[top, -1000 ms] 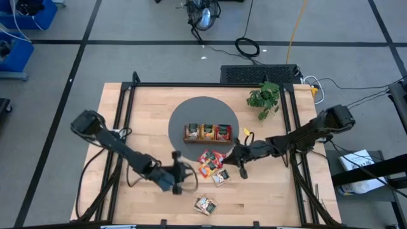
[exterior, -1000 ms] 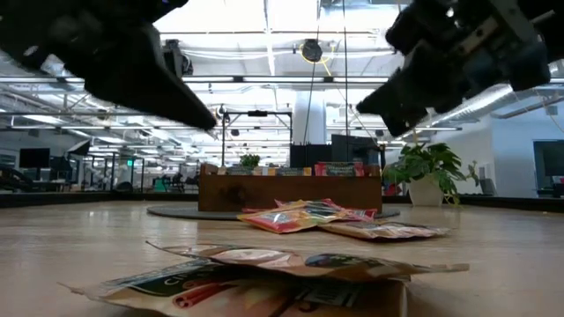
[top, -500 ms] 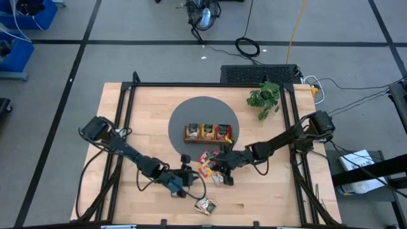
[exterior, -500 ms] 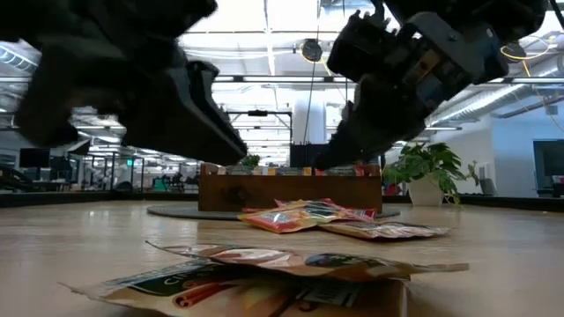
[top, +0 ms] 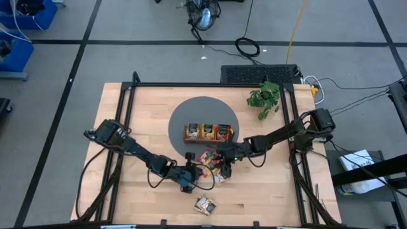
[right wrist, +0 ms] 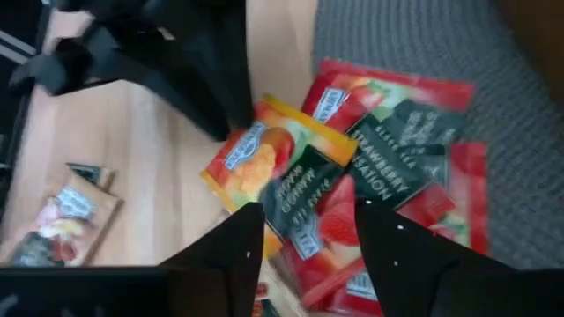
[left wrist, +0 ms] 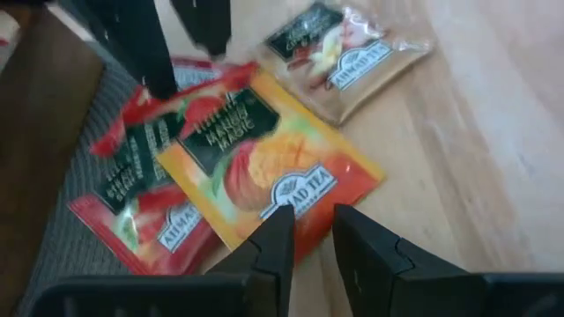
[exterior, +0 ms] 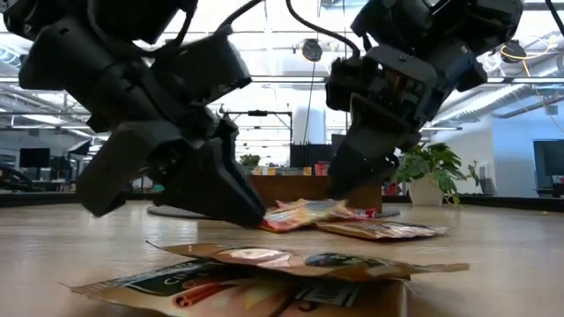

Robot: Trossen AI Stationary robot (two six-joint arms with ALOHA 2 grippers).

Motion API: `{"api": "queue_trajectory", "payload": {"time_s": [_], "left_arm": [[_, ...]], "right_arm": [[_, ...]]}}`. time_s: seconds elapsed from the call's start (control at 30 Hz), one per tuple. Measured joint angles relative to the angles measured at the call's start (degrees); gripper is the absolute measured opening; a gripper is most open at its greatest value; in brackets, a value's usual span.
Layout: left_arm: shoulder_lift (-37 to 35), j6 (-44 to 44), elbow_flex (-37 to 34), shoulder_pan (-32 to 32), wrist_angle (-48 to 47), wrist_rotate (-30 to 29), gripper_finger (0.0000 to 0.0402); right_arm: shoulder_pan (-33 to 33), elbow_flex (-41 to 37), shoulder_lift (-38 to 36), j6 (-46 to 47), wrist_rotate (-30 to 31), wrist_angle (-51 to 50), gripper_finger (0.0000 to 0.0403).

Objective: Pick & Place Tea
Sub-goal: Put the yellow tea bag into the middle section of the wooden organizer

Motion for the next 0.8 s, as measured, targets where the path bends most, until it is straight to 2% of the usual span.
{"api": "queue_trajectory", "payload": {"time_s": [0.17, 0.27, 0.53, 0.8], "left_arm": [[0.1, 0.1, -0.1, 0.3, 0.0, 0.1, 0.0088], [0.1, -0.2, -0.1, 0.9, -0.2, 0.1, 0.0088], [1.3, -1.4, -0.1, 1.6, 1.1, -0.3, 0.0088], [2.1, -0.8, 0.0, 2.1, 3.2, -0.1, 0.0088]], "right_arm": [[-1.5, 0.0, 0.0, 2.4, -1.4, -0.5, 0.0173], [-2.5, 0.0, 0.1, 4.1, -5.2, -1.1, 0.0169], [-2.8, 0.0, 1.7, 8.2, -10.7, -2.5, 0.0167], [-3.3, 0.0, 2.2, 7.7, -11.1, -1.9, 0.0166]]}}
